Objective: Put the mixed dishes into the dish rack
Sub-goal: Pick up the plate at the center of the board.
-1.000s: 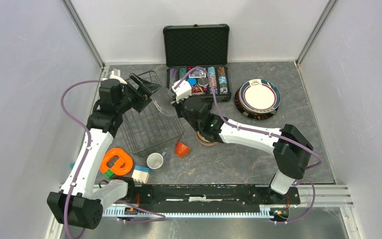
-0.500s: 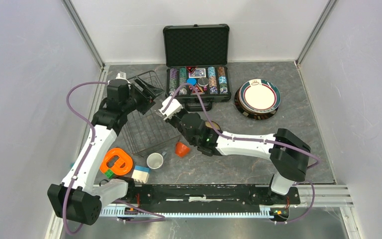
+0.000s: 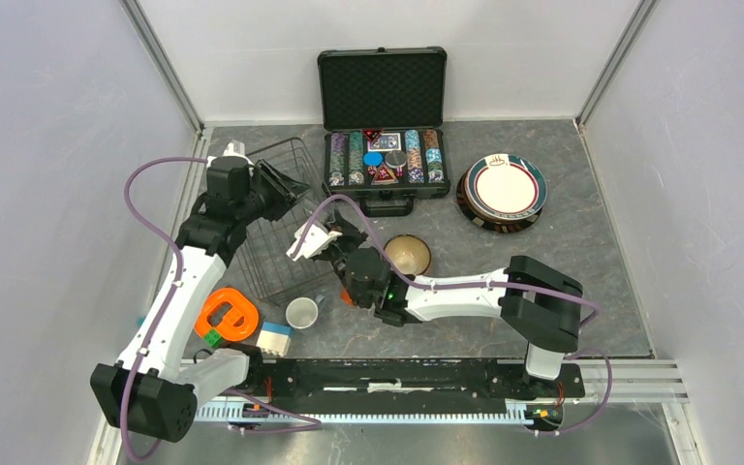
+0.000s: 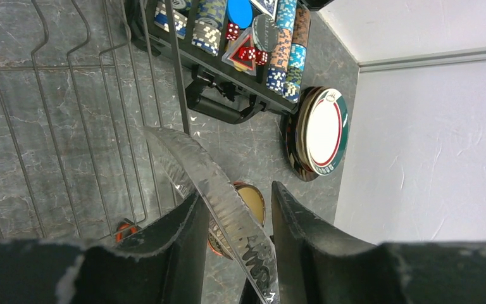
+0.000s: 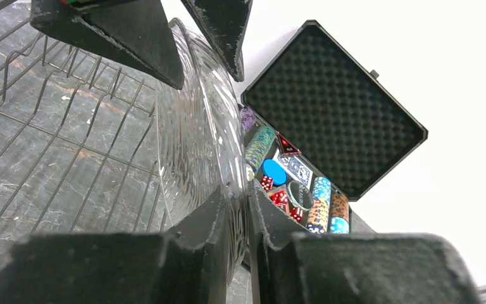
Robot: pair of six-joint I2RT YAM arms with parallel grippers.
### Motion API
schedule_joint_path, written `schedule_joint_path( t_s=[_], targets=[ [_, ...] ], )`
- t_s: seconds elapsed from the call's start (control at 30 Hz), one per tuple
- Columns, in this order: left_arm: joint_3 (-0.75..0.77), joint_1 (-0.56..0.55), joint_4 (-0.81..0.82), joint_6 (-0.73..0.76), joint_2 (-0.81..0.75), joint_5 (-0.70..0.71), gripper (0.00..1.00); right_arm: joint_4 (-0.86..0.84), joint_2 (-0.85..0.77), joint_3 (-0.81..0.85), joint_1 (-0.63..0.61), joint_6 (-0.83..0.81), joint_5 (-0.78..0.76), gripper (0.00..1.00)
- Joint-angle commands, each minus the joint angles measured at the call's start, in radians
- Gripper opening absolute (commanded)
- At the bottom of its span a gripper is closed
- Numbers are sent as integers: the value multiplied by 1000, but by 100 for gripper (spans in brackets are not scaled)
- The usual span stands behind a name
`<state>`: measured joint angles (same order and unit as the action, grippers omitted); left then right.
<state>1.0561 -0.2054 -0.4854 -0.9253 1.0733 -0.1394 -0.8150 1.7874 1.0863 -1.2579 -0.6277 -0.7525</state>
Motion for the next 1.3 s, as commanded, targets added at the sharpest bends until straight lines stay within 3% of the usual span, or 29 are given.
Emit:
schedule_joint_path(
  t_s=[0.0,0.07,0.3,0.37,0.43,0.57,0.83,1.0,1.27],
  targets=[
    [10,0,33,101,-6,30,24,-68,4,45,-17,-44,-35,20],
    [3,0,37,104,-10,42,20,-29,-1,55,-17,-17,-25,34],
    [-2,0,61,109,-12,44,2,89,-15,80,-17,84,61,37],
    [-3,0,63,111,-13,45,2,110,-15,86,-17,99,76,39],
    [-4,-1,59,117,-17,66,2,126,-19,89,-16,124,84,51],
    [2,0,54,149,-21,103,2,183,-37,94,-14,178,126,63],
    [7,1,71,212,-10,129,2,296,-104,72,25,322,270,78],
    [13,3,64,243,-9,164,2,344,-163,34,76,432,405,84],
    [22,8,25,315,15,189,2,395,-213,-4,177,579,456,85]
  ],
)
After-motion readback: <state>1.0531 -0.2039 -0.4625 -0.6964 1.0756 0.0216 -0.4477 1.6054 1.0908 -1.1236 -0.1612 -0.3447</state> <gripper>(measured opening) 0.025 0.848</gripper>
